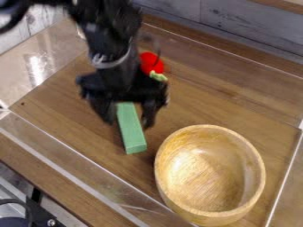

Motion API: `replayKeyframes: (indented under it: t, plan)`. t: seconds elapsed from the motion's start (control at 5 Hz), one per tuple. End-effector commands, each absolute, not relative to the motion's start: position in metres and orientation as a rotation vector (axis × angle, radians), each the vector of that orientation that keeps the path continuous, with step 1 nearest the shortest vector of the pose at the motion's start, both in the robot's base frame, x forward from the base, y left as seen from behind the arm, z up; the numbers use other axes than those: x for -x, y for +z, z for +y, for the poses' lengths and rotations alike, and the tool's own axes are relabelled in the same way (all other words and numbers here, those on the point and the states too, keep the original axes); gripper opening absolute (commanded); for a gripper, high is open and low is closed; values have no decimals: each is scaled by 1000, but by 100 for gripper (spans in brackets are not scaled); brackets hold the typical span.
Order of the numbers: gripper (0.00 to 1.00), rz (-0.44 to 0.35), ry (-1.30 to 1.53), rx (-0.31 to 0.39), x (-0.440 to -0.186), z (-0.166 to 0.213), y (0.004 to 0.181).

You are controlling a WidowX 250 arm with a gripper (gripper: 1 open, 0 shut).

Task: Put the green block in the brown bowl

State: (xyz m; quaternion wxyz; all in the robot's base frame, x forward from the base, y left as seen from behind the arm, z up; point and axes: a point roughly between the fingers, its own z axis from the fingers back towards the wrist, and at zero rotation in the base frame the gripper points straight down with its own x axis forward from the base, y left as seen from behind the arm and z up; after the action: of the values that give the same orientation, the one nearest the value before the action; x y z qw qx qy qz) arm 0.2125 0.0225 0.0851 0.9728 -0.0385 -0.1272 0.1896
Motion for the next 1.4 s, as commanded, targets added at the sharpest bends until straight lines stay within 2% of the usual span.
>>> replayKeyframes:
  t: [0.0, 0.2, 0.4, 0.6, 0.8, 1.0, 1.2]
  plan:
    - [100, -269, 354, 95, -215, 25, 69]
    - [100, -260, 321, 107, -214, 25, 50]
    - [0, -253, 266, 120, -213, 24, 39]
    - [0, -250, 206, 127, -212, 24, 36]
    - [0, -255, 201, 114, -215, 28, 52]
    - [0, -276, 192, 88, -220, 34, 78]
    - [0, -320, 144, 47, -234, 39, 113]
